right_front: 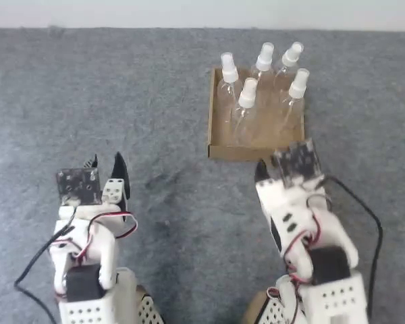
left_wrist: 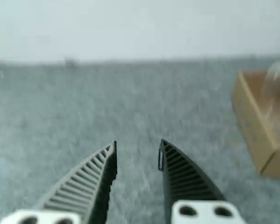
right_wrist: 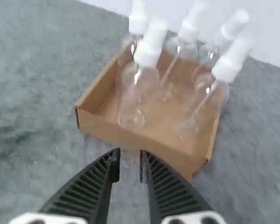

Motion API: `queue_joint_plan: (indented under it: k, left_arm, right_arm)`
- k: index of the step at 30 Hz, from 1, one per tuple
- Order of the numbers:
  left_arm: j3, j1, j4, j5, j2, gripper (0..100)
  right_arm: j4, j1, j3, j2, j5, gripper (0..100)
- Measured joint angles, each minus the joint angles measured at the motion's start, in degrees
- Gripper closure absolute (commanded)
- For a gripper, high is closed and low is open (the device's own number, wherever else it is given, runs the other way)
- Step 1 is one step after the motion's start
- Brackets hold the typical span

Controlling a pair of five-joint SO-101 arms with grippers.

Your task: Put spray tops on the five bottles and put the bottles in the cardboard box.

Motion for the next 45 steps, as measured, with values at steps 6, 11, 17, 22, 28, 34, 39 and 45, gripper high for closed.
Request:
queue_joint_plan:
  k: [6,11,17,22,28,34,39,45]
  left_arm:
    - [9.7,0.1,-2.6,0.0,0.0,87]
    - [10.2,0.0,1.2,0.0,0.0,87]
    - [10.2,0.0,13.9,0.0,0.0,87]
    - [10.2,0.0,17.2,0.0,0.0,87]
    - [10.2,0.0,17.8,0.0,0.0,87]
    - [10.2,0.0,17.8,0.0,0.0,87]
    - [10.2,0.0,17.8,0.0,0.0,87]
    - [10.2,0.0,17.8,0.0,0.0,87]
  right_arm:
    - [3.6,4.7,19.0,-18.7,7.6,99.1]
    - [6.1,6.0,25.2,-20.0,9.1,99.1]
    - [8.2,6.2,25.4,-20.0,9.5,99.1]
    - [18.6,6.2,25.4,-20.0,9.5,99.1]
    - [22.5,6.2,25.4,-20.0,9.5,99.1]
    - [22.9,6.1,25.4,-20.0,9.5,99.1]
    - [22.9,6.1,25.4,-20.0,9.5,99.1]
    - [22.9,6.1,25.4,-20.0,9.5,99.1]
